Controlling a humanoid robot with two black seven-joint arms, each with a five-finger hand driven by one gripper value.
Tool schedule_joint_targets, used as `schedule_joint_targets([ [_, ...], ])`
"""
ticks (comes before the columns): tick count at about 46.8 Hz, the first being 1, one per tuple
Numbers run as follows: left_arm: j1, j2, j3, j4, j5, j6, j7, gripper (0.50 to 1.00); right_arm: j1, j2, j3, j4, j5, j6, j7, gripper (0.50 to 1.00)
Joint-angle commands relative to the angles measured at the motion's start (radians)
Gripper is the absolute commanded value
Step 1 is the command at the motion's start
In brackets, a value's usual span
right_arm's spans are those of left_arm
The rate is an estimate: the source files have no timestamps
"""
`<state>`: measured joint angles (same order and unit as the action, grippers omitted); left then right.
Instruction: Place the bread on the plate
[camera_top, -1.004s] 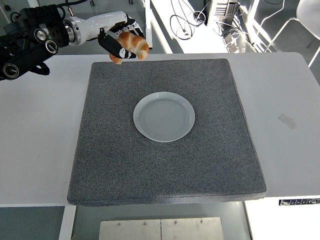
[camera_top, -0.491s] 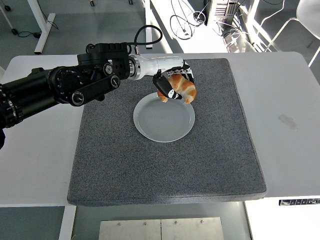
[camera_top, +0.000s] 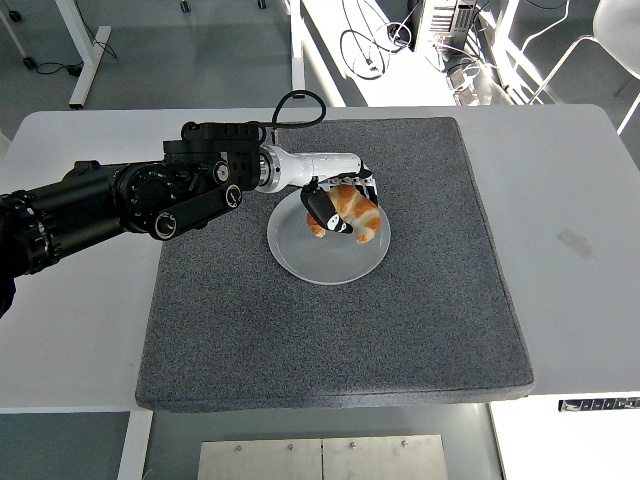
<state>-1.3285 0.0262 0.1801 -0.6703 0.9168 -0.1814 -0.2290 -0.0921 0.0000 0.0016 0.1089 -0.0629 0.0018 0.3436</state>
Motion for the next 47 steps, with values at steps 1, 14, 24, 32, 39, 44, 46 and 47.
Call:
schedule_joint_targets([
  [1, 0.02, 0.001, 0.01, 0.027, 0.001, 0.008, -0.01, 0.5, 0.0, 0.0, 0.0, 0.0, 0.0, 0.0, 0.0, 1.0],
  [14, 0.032, -0.002, 0.041, 0.069, -0.003, 0.031, -0.035, 0.5, 0.0, 0.0, 0.0, 0.0, 0.0, 0.0, 0.0, 1.0],
  [24, 0.046, -0.014, 0.042, 0.069, -0.001, 0.051, -0.036, 0.5, 0.0, 0.0, 0.0, 0.0, 0.0, 0.001, 0.0, 1.0],
  [32, 0.051, -0.019, 0.042, 0.069, -0.003, 0.06, -0.035, 0.5, 0.0, 0.0, 0.0, 0.0, 0.0, 0.0, 0.0, 1.0],
  [39, 0.052, -0.019, 0.038, 0.069, -0.013, 0.089, -0.035, 0.5, 0.0, 0.0, 0.0, 0.0, 0.0, 0.0, 0.0, 1.0],
  [44, 0.051, -0.02, 0.036, 0.067, -0.016, 0.097, -0.03, 0.567, 0.0, 0.0, 0.0, 0.0, 0.0, 0.0, 0.0, 1.0],
  [46, 0.051, -0.02, 0.036, 0.067, -0.016, 0.097, -0.03, 0.602, 0.0, 0.0, 0.0, 0.0, 0.0, 0.0, 0.0, 1.0],
  [47, 0.051, -0.02, 0.033, 0.067, -0.018, 0.097, -0.03, 0.625, 0.0, 0.0, 0.0, 0.0, 0.0, 0.0, 0.0, 1.0],
])
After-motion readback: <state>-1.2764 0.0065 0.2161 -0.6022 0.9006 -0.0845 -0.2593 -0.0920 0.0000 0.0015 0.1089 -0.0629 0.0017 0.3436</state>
